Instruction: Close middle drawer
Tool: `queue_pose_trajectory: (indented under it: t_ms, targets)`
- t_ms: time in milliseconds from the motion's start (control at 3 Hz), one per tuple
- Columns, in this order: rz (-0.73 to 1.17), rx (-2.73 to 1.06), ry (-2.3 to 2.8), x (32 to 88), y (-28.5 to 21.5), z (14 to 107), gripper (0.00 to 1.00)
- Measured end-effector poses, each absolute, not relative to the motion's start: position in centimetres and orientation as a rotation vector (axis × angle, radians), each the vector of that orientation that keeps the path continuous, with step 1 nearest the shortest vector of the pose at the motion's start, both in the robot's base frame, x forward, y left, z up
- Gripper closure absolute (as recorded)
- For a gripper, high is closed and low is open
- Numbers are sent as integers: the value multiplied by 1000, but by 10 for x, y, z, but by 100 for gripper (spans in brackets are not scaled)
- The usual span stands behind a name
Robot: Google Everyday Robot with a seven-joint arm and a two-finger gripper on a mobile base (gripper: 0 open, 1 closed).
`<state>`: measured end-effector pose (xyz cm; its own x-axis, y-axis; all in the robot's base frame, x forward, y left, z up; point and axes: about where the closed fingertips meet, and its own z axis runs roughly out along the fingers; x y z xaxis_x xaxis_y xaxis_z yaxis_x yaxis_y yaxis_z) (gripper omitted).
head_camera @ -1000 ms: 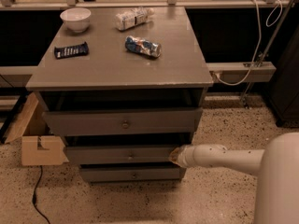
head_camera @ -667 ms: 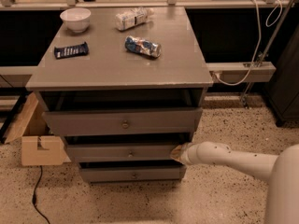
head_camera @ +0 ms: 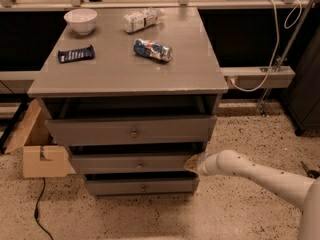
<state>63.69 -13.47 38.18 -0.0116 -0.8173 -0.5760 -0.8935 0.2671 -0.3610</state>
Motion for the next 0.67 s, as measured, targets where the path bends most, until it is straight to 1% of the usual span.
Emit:
queue_pose_trajectory:
  t_ms: [333,667]
  targets:
    - [203,-1547,1797,619,-139,386,100]
    - [374,-1489,1711,573,-147,401,100]
